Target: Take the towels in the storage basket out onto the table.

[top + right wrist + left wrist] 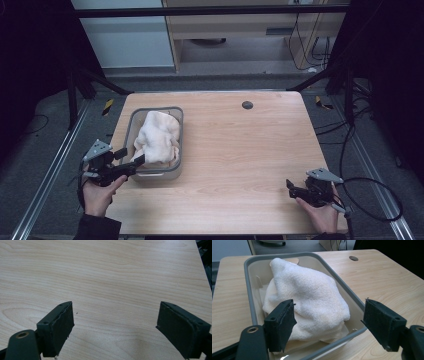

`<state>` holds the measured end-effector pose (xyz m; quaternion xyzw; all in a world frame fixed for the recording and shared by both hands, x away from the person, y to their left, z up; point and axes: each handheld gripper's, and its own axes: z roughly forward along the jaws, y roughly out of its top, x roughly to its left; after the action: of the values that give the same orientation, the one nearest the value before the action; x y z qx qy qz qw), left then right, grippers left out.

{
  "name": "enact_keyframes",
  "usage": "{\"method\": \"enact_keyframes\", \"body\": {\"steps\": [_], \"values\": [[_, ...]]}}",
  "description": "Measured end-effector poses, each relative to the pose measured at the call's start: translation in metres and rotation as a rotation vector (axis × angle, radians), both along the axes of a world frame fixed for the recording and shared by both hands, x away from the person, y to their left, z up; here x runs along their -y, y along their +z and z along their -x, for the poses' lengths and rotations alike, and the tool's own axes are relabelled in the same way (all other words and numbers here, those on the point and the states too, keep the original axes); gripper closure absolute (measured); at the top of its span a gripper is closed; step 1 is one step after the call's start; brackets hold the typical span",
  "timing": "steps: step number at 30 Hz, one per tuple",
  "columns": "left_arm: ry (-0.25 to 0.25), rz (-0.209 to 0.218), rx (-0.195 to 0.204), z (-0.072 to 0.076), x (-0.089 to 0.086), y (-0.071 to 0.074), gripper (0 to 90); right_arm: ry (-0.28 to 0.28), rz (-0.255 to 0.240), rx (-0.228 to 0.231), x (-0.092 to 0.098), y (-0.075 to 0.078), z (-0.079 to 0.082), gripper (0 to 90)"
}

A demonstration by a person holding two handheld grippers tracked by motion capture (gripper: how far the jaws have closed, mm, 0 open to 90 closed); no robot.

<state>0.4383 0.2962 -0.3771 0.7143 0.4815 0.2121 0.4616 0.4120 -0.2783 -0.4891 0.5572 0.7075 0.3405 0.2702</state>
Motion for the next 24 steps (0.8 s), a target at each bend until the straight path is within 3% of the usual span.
{"method": "enact_keyframes", "body": {"steps": [6,24], "values": [[-0.002,0.0,-0.007,-0.009,0.001,0.008,24.9,0.001,0.005,-0.004,0.0,-0.001,0.0,13.8],[0.011,-0.094,-0.036,-0.031,0.011,0.032,24.3,0.005,0.001,-0.014,0.0,-0.001,-0.001,13.7]]}}
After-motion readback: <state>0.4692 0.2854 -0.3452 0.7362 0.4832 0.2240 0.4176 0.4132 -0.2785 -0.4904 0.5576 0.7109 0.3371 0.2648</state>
